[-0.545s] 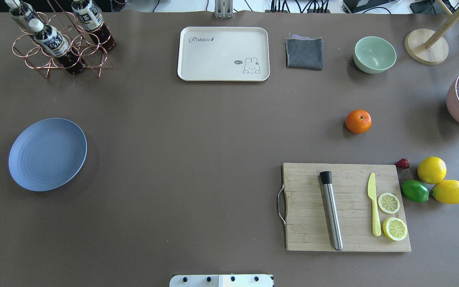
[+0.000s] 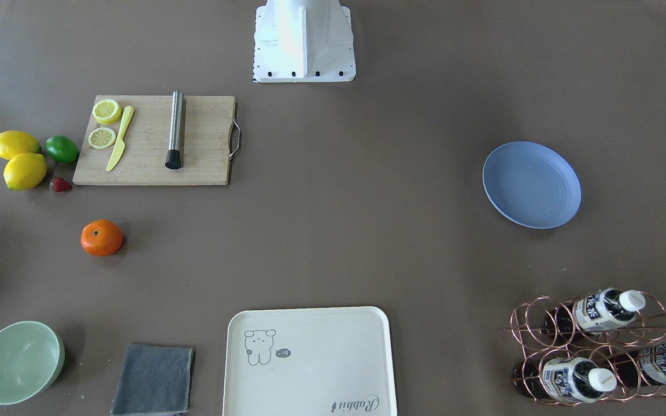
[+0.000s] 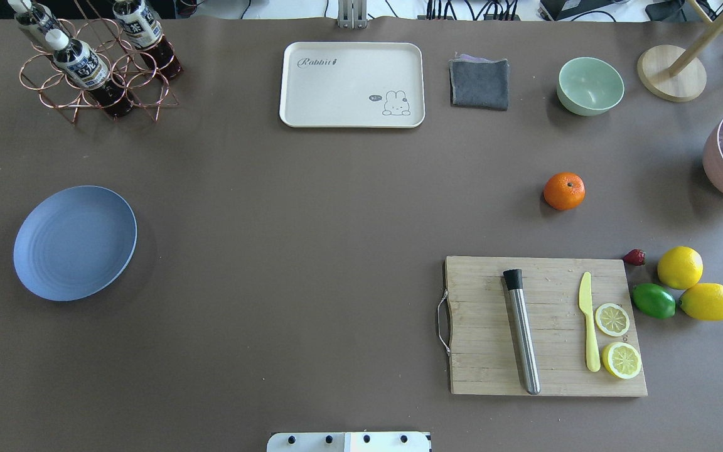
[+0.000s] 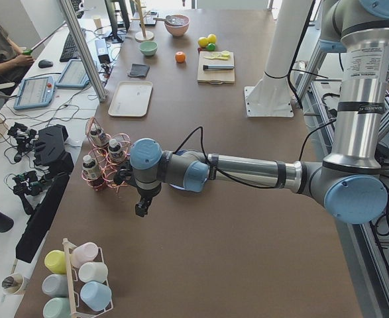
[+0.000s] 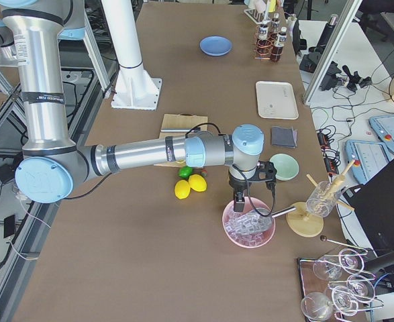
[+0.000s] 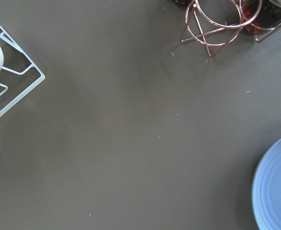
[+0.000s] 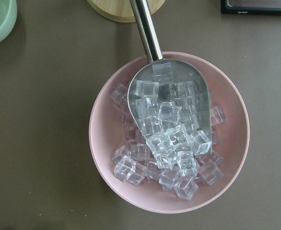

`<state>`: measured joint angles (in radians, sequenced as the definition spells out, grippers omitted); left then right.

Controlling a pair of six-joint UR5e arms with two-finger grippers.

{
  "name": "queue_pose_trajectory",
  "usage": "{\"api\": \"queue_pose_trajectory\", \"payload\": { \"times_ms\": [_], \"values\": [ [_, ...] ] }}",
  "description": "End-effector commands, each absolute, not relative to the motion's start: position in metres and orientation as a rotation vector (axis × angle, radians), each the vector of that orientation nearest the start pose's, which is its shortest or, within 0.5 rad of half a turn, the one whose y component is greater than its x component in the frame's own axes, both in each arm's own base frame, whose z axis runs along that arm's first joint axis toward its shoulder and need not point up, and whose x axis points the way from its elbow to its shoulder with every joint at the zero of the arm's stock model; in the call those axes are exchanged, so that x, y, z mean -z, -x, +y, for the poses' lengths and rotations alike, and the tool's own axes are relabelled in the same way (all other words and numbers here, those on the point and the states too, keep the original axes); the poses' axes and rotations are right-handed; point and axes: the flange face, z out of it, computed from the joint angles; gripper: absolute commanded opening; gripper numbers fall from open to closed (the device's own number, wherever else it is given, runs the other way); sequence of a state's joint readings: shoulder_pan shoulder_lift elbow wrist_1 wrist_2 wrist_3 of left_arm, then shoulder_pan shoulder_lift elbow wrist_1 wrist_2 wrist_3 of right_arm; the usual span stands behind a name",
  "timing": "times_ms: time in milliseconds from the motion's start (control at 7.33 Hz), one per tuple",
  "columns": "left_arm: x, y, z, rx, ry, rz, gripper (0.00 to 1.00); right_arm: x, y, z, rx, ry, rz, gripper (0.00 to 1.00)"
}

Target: Pick orange to plate

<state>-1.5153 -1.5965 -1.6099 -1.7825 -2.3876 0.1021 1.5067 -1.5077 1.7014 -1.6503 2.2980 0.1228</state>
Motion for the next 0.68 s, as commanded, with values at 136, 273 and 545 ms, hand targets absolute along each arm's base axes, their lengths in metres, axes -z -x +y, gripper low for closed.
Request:
{"api": "queue_pose_trajectory", "payload": {
  "times_ms": [136,273,545],
  "values": [
    [-0.624,0.031,-0.492,-0.251,-0.258,0.809,0.98,-0.567,-0.032,-0.522,-0.012,-0.05,-0.743,1.0],
    [-0.627,0.033,-0.488,-0.245,-0.254,0.813,0.98,-0.567,-0.029,-0.521,-0.01,-0.043,-0.781,1.0],
    [-0.614,0.028,-0.472,-0.145,-0.22,0.833,0.97,-0.549,-0.028,-0.516,0.005,-0.073,-0.811,1.0]
  ]
}}
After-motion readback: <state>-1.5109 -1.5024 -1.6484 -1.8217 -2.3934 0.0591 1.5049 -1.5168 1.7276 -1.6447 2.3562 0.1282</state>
